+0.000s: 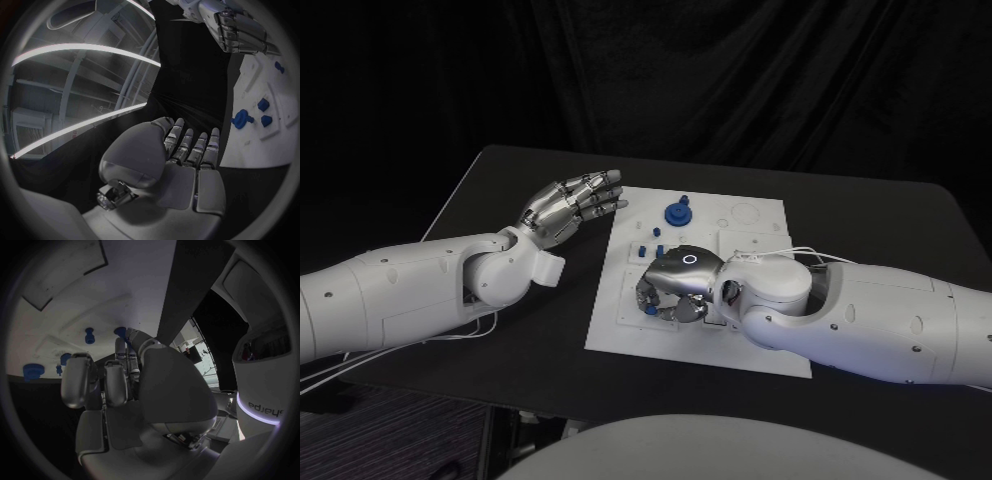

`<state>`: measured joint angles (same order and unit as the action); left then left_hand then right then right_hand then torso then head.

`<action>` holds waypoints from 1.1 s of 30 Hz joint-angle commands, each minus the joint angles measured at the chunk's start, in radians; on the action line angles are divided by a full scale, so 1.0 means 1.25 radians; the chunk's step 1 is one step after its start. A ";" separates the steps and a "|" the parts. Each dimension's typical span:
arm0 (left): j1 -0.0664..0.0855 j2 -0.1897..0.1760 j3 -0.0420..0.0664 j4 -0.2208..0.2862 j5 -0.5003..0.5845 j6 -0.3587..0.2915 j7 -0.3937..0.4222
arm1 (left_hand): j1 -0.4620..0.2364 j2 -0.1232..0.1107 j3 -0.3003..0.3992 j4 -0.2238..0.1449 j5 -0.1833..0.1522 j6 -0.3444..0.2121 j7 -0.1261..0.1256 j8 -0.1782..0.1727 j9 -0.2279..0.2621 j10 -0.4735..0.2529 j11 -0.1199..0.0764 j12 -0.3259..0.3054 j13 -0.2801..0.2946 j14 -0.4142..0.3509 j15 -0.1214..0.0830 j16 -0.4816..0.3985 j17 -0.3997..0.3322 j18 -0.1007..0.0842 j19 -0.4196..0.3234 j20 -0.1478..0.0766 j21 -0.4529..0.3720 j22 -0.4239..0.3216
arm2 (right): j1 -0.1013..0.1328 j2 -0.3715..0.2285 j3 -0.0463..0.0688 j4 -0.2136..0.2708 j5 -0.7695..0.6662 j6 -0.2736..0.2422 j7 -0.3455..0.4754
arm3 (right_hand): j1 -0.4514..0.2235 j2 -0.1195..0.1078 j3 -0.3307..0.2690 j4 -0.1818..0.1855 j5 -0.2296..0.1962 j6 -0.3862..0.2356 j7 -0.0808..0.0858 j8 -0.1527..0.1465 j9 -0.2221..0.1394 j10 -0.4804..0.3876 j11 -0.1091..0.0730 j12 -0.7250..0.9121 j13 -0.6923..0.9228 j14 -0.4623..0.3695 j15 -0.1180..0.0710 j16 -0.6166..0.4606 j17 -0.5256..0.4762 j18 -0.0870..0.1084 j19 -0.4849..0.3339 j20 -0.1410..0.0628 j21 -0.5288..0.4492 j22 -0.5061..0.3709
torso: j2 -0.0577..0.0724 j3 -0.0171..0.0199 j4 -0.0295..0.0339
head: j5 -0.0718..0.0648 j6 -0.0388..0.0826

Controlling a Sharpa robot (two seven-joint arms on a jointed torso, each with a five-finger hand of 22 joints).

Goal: Assemble the parts on the task board

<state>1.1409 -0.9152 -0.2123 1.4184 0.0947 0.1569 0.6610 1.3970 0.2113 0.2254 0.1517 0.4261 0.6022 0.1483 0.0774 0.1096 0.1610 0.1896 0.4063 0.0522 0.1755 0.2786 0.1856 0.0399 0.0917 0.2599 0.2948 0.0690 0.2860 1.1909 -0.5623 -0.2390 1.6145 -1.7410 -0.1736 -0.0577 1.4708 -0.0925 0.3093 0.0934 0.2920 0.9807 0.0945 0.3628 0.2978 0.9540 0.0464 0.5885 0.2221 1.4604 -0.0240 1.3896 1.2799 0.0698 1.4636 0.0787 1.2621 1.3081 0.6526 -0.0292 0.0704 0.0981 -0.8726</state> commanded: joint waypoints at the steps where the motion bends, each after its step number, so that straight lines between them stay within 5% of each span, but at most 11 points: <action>1: -0.002 0.002 0.001 0.001 0.003 0.011 0.003 | -0.004 0.004 0.005 0.001 0.005 -0.002 0.005 0.004 -0.001 -0.001 0.007 0.001 0.001 0.003 0.003 0.003 0.001 -0.014 -0.001 -0.001 0.000 -0.001 | -0.002 0.002 0.000 -0.003 0.010 0.012 -0.020 | -0.018 -0.001 0.008 0.003 -0.028 -0.048 0.026 -0.051 0.110 -0.017 0.016 -0.023 -0.004 0.014 0.010 -0.016 -0.017 0.002 -0.008 0.006 -0.027 0.131 | 0.000 0.0000 0.0011 | -0.002 0.000; 9: -0.002 0.001 0.001 0.000 0.003 0.010 0.002 | -0.005 0.004 0.006 0.001 0.005 -0.001 0.006 0.004 -0.001 -0.001 0.007 0.001 0.001 0.003 0.003 0.003 0.001 -0.014 0.000 -0.001 0.000 0.000 | -0.002 0.003 0.000 -0.009 0.011 0.028 -0.056 | -0.029 -0.018 0.010 0.004 -0.047 -0.134 0.046 -0.149 0.063 -0.107 0.047 -0.053 0.000 -0.024 0.038 -0.058 -0.076 0.021 -0.054 0.032 -0.127 0.104 | 0.000 -0.0001 0.0006 | -0.001 0.000; 17: -0.002 0.002 0.001 -0.001 0.003 0.011 0.000 | -0.005 0.004 0.006 0.001 0.005 -0.001 0.006 0.004 -0.001 -0.001 0.007 0.001 0.001 0.003 0.003 0.003 0.001 -0.014 0.000 -0.001 0.000 0.000 | -0.002 0.002 0.000 -0.010 0.011 0.023 -0.056 | -0.036 -0.020 -0.024 -0.006 -0.080 -0.238 0.030 -0.227 0.013 -0.231 0.075 -0.037 0.018 -0.089 0.063 -0.117 -0.173 0.041 -0.108 0.059 -0.233 0.075 | 0.000 -0.0001 0.0003 | -0.002 0.000; 22: -0.002 0.002 0.001 -0.001 0.003 0.011 0.000 | -0.006 0.003 0.007 0.002 0.005 -0.002 0.006 0.003 -0.001 -0.001 0.007 0.000 0.001 0.003 0.003 0.003 0.001 -0.014 -0.001 -0.001 0.000 -0.001 | -0.002 -0.007 0.000 -0.009 0.013 0.003 -0.042 | -0.040 -0.016 -0.049 -0.006 -0.101 -0.260 0.022 -0.236 -0.004 -0.268 0.079 -0.015 0.028 -0.112 0.068 -0.132 -0.202 0.046 -0.125 0.065 -0.264 0.067 | 0.000 0.0001 0.0006 | -0.003 0.000; 26: -0.002 0.000 0.001 0.000 0.003 0.010 0.001 | -0.007 0.003 0.007 0.002 0.005 -0.002 0.006 0.004 -0.001 -0.001 0.007 0.001 0.001 0.003 0.003 0.004 0.001 -0.014 -0.001 -0.001 0.000 -0.001 | -0.001 -0.032 0.000 0.006 0.028 -0.055 -0.015 | -0.041 -0.016 -0.060 -0.004 -0.111 -0.262 0.020 -0.235 -0.009 -0.279 0.080 -0.004 0.032 -0.110 0.068 -0.126 -0.200 0.045 -0.122 0.066 -0.259 0.068 | 0.000 0.0005 0.0004 | -0.007 0.000; 33: -0.003 -0.003 0.001 0.003 0.003 0.011 0.003 | -0.007 0.003 0.007 0.002 0.005 -0.002 0.006 0.004 -0.001 -0.001 0.007 0.001 0.001 0.003 0.003 0.004 0.001 -0.014 -0.001 -0.001 0.000 -0.001 | 0.028 -0.106 0.003 0.074 0.093 -0.160 0.014 | -0.010 -0.002 -0.063 -0.015 -0.072 -0.226 0.040 -0.218 -0.017 -0.281 0.077 0.034 0.041 -0.091 0.065 -0.099 -0.180 0.039 -0.099 0.063 -0.223 0.081 | 0.000 0.0007 0.0002 | -0.012 0.000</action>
<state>1.1390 -0.9194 -0.2123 1.4181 0.0948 0.1580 0.6531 1.3971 0.2113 0.2282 0.1546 0.4261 0.6022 0.1483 0.0774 0.1096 0.1572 0.1931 0.4063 0.0522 0.1755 0.2786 0.1856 0.0398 0.0917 0.2599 0.2947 0.0690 0.2862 1.2142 -0.6788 -0.2374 1.6860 -1.6904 -0.2525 -0.0738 1.4473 -0.0958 0.2312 0.0805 0.1954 0.6929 0.1430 0.0860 0.2782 0.6018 0.1449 0.6277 0.2729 1.3410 0.0564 1.2609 1.0540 0.1176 1.3337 0.1584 0.9818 1.3080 0.6527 -0.0287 0.0709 0.0833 -0.8726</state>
